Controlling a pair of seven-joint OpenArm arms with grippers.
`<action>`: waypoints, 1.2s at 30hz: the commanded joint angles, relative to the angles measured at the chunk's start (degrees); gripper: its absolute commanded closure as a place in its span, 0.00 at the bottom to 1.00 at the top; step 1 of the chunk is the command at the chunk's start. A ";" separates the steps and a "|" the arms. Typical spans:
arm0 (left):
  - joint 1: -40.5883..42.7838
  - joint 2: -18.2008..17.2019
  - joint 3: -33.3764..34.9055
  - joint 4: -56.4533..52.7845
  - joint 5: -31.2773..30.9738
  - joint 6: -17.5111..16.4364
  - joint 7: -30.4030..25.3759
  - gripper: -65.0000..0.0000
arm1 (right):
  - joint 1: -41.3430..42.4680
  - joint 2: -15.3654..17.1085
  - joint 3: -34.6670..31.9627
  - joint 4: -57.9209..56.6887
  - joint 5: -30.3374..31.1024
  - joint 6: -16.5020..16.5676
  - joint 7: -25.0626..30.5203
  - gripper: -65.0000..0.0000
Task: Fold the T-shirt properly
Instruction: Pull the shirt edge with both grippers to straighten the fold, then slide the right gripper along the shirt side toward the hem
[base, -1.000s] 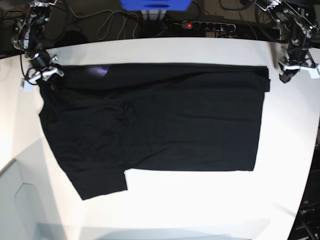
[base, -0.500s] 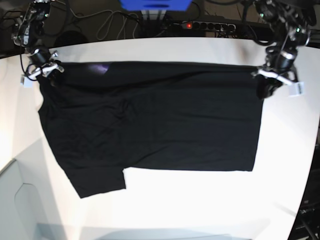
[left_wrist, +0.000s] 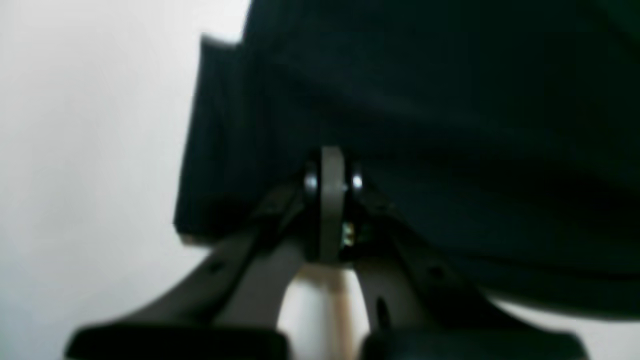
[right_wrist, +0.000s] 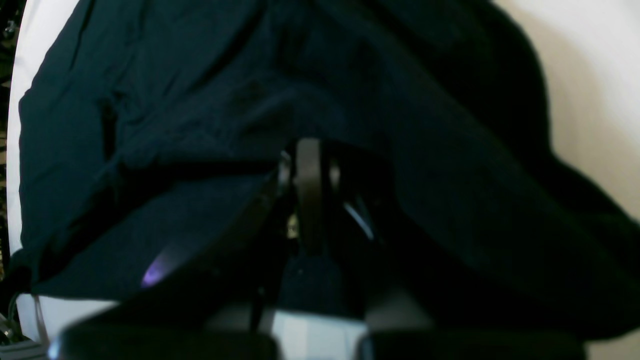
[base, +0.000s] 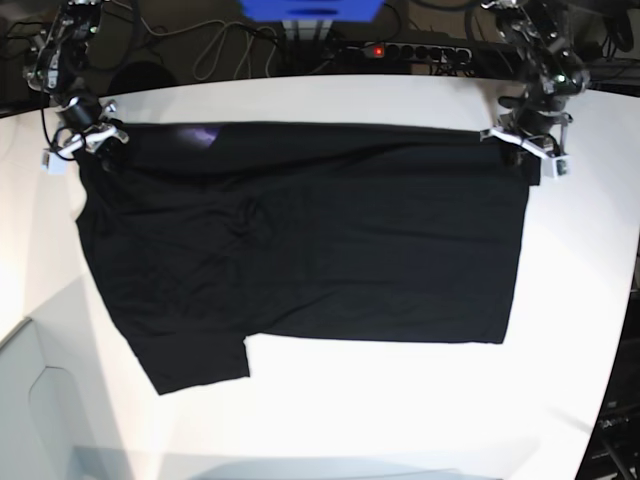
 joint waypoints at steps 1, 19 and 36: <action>-0.20 -0.36 -0.08 -0.60 3.76 0.98 1.13 1.00 | -1.52 0.12 -0.18 -0.71 -5.23 -1.92 -5.51 1.00; 13.69 0.87 -0.34 6.61 -2.21 0.98 0.96 1.00 | -7.14 0.56 -0.09 -0.09 -5.23 -1.84 -5.16 1.00; 10.62 0.70 -0.43 13.73 -2.13 0.98 1.57 1.00 | -6.53 0.30 0.26 12.30 -5.15 -1.84 -5.60 1.00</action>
